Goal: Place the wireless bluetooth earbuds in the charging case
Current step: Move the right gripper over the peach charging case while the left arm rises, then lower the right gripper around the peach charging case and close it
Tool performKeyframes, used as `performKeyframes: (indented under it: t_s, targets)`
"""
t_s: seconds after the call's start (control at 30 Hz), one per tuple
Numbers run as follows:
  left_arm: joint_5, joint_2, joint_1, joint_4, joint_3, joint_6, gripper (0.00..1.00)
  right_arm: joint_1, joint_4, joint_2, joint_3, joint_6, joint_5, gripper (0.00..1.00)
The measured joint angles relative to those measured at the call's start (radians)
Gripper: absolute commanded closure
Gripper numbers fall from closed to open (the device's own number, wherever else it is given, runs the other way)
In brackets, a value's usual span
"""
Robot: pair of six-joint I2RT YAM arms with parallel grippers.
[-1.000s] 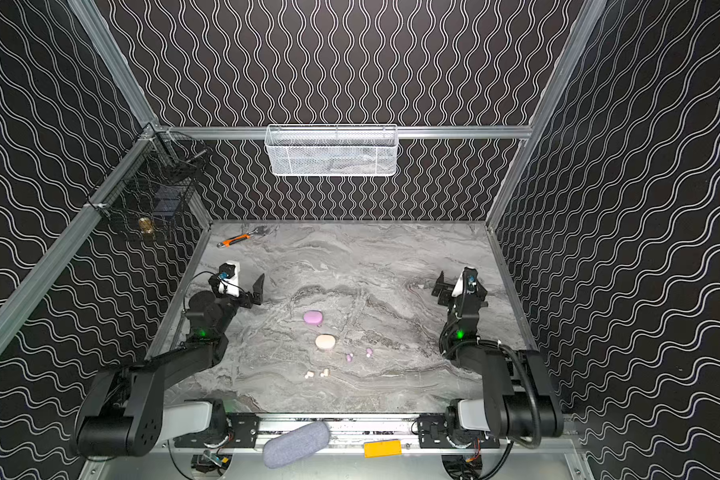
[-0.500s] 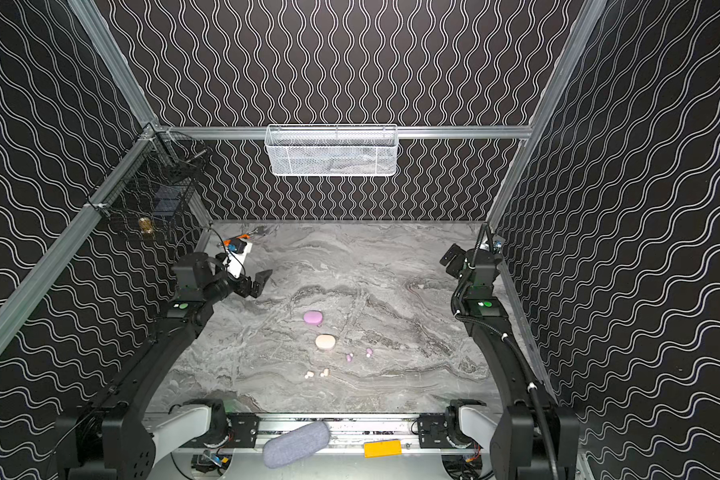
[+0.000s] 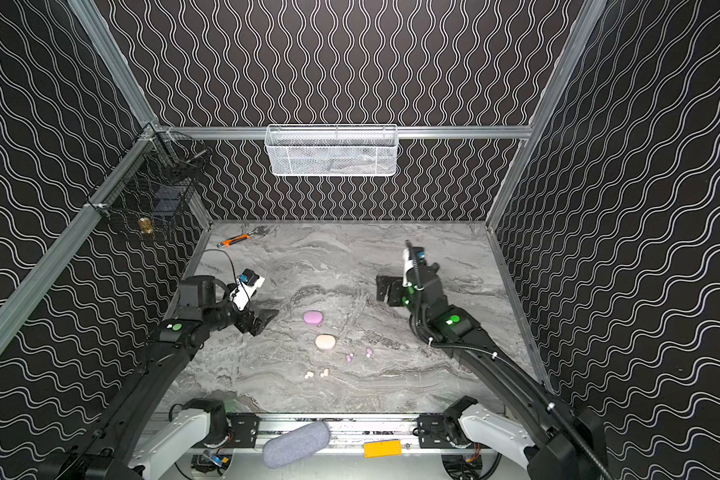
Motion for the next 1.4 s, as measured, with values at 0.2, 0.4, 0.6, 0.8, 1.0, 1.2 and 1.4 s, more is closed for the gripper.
performKeyframes:
  t_s: [0.2, 0.4, 0.6, 0.8, 1.0, 1.2, 1.4]
  targets:
    - [0.03, -0.005, 0.0, -0.007, -0.018, -0.016, 0.03, 0.243, -0.021, 0.153, -0.022, -0.026, 0.025, 0.02]
    - [0.082, 0.015, -0.001, -0.014, -0.031, -0.023, 0.04, 0.383, -0.045, 0.283, 0.016, -0.082, 0.019, 0.08]
    - [0.09, 0.027, -0.001, -0.013, -0.031, -0.026, 0.05, 0.438, -0.043, 0.384, 0.034, -0.126, -0.018, 0.23]
    - [0.078, 0.012, -0.001, -0.008, -0.039, -0.03, 0.05, 0.463, -0.032, 0.493, 0.093, -0.152, -0.054, 0.29]
    - [0.033, -0.026, 0.0, 0.015, -0.063, -0.051, 0.07, 0.46, -0.033, 0.586, 0.156, -0.167, -0.053, 0.3]
    - [-0.024, -0.021, 0.028, 0.032, -0.063, -0.063, 0.08, 0.461, -0.037, 0.644, 0.198, -0.186, -0.045, 0.34]
    - [-0.034, -0.039, 0.048, 0.047, -0.065, -0.076, 0.08, 0.461, -0.037, 0.67, 0.213, -0.194, -0.042, 0.34]
